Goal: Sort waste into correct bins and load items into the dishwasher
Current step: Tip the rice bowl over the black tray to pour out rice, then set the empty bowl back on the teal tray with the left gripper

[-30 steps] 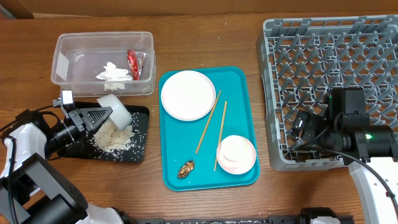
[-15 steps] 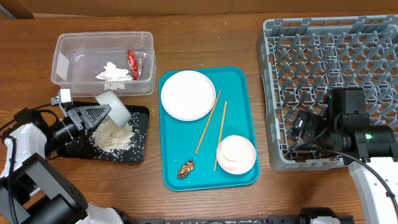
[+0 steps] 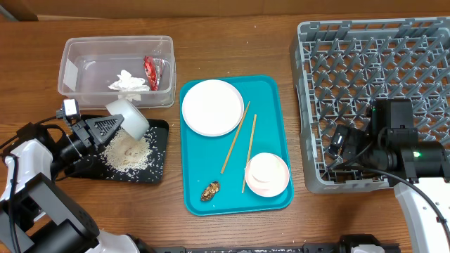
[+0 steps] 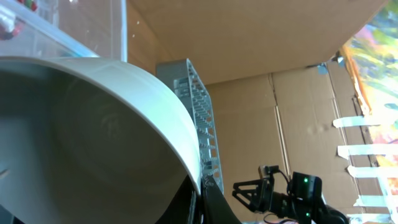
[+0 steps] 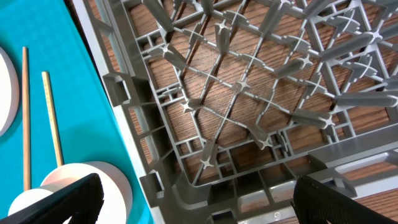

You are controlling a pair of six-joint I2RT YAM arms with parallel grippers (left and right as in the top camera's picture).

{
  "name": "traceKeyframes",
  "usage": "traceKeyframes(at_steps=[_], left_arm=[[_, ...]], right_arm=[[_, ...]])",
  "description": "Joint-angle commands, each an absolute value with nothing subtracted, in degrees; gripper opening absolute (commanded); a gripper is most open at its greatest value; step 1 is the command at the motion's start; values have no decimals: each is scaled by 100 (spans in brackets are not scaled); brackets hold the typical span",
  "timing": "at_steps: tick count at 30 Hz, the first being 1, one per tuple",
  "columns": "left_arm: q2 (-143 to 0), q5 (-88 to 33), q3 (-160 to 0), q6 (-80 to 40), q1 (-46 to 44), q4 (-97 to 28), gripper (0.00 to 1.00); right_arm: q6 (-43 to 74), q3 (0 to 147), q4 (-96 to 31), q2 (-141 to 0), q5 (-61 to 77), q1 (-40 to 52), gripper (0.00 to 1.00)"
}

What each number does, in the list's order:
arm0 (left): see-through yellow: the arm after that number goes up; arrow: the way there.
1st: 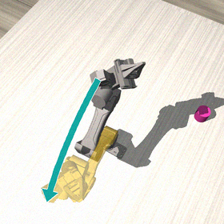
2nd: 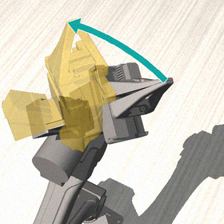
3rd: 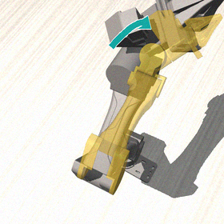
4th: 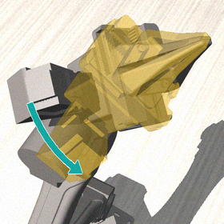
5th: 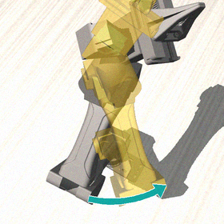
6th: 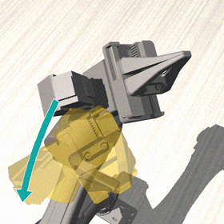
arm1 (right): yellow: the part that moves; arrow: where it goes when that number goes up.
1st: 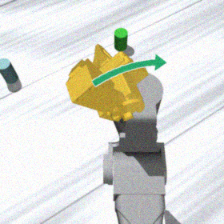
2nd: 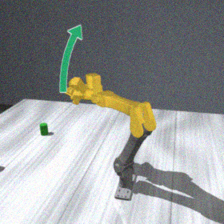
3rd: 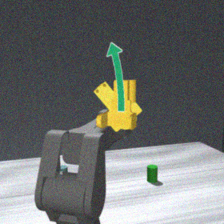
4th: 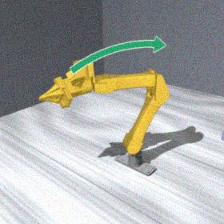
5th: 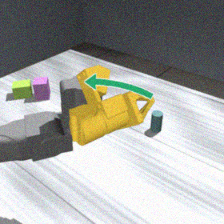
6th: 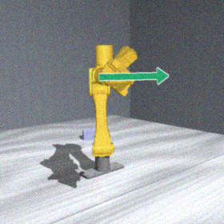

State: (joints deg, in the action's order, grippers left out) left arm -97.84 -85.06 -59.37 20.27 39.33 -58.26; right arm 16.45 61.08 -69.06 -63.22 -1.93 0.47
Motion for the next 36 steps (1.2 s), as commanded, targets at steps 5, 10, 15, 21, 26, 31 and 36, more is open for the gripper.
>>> traceKeyframes(at_steps=[5,10,15,21,26,31,36], left_arm=[[-9824,-8250,-5929,1907,3981,-5721,4],[-9815,-8189,-5931,2012,3972,-6010,4],[-9677,-8034,-5955,2676,3815,-6652,4],[-9240,-7244,-5970,2700,3037,-6864,4],[-8903,-6674,-6178,2408,1883,-6654,4],[-8836,-4856,-6364,1367,451,-6132,4],[-8838,-3282,-6364,541,-1079,-5472,4]], right_arm=[[1612,6265,-6890,-6265,-252,34,100],[1612,6265,-6890,-6265,-252,34,100],[1612,6265,-6890,-6265,-252,34,100],[1612,6265,-6886,-6265,-252,34,100],[1612,6265,-6862,-6265,-252,34,100],[1612,6265,-6838,-6265,-252,34,100],[1612,6265,-6825,-6265,-252,34,100]])
